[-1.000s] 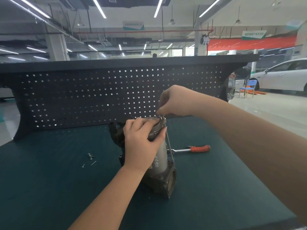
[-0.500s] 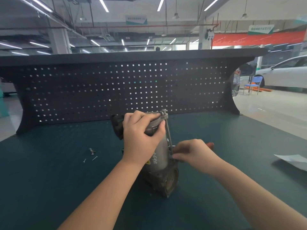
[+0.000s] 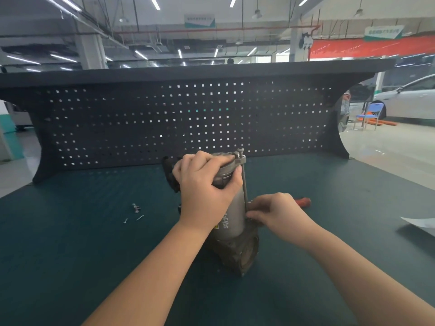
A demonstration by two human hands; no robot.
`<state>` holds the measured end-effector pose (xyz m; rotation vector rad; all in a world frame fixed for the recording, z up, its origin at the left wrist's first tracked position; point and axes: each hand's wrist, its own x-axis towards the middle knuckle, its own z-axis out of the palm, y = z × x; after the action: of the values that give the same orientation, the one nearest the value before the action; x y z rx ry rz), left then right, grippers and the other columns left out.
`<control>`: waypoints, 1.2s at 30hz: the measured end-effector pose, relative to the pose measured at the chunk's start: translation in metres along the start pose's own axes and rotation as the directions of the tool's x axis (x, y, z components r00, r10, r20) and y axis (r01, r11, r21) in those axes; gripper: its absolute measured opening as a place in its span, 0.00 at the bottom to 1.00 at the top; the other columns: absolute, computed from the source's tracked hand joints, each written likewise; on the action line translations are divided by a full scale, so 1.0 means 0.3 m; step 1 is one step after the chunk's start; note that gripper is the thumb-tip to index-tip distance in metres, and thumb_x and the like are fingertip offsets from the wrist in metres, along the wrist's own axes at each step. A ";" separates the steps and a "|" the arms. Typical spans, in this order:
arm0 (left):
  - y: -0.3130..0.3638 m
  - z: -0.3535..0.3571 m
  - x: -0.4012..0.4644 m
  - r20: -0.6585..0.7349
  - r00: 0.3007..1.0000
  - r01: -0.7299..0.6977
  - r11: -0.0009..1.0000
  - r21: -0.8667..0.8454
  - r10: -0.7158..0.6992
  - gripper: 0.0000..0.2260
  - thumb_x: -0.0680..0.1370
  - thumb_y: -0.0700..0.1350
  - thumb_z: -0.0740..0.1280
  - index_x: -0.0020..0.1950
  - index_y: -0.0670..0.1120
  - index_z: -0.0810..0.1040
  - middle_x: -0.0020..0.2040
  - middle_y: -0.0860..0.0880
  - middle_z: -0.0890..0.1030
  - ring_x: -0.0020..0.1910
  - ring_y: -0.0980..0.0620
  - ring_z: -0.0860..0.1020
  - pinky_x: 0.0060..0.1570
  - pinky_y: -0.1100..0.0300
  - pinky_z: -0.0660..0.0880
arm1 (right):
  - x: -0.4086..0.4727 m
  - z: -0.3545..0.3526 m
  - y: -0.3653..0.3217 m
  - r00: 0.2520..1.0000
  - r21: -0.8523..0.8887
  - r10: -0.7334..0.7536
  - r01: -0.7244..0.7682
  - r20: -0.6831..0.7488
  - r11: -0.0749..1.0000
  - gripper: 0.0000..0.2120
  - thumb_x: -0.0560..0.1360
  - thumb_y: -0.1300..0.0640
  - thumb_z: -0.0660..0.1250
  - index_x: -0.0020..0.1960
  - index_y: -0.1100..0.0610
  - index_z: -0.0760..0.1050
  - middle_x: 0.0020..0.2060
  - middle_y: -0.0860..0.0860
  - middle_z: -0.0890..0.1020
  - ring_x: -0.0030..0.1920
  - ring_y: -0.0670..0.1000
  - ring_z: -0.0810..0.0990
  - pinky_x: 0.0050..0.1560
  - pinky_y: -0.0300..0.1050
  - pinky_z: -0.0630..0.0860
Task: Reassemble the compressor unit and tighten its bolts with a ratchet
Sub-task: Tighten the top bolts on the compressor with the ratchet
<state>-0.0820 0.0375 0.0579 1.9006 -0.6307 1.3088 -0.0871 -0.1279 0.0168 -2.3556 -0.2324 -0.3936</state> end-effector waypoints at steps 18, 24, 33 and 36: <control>-0.018 -0.067 0.210 0.483 0.871 0.151 0.985 -0.088 -0.091 0.05 0.76 0.51 0.71 0.50 0.57 0.85 0.43 0.67 0.82 0.48 0.69 0.78 0.55 0.64 0.76 | 0.065 -0.080 0.023 0.963 -0.074 0.025 -0.005 0.270 0.997 0.05 0.72 0.50 0.73 0.39 0.47 0.80 0.28 0.40 0.81 0.29 0.37 0.78 0.31 0.22 0.66; 0.021 -0.062 0.236 0.505 0.862 -0.077 0.995 0.060 0.036 0.05 0.76 0.49 0.69 0.40 0.53 0.82 0.35 0.60 0.82 0.40 0.61 0.80 0.46 0.61 0.77 | 0.319 0.025 0.232 0.979 -0.543 0.121 -0.015 0.161 0.840 0.12 0.80 0.55 0.60 0.62 0.51 0.76 0.59 0.51 0.79 0.62 0.55 0.72 0.59 0.45 0.67; -0.011 -0.066 0.206 0.438 0.899 0.012 1.000 -0.004 -0.010 0.11 0.78 0.52 0.64 0.37 0.49 0.73 0.35 0.53 0.78 0.39 0.55 0.76 0.41 0.58 0.73 | 0.412 0.173 0.352 0.955 -0.701 0.141 0.087 0.261 0.708 0.20 0.79 0.39 0.56 0.57 0.54 0.73 0.57 0.53 0.76 0.61 0.57 0.68 0.57 0.56 0.61; -0.011 -0.070 0.211 0.425 0.905 0.026 0.999 -0.025 -0.013 0.12 0.78 0.50 0.66 0.36 0.47 0.75 0.33 0.53 0.79 0.37 0.54 0.78 0.41 0.56 0.74 | 0.411 0.176 0.362 0.964 -0.675 0.102 0.093 0.244 0.732 0.19 0.80 0.40 0.56 0.55 0.54 0.72 0.56 0.54 0.76 0.60 0.57 0.69 0.57 0.53 0.63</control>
<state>-0.0688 0.0568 0.1204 2.1795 -0.8393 0.8634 0.0697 -0.1631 -0.0460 -3.1543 -0.2325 -0.1618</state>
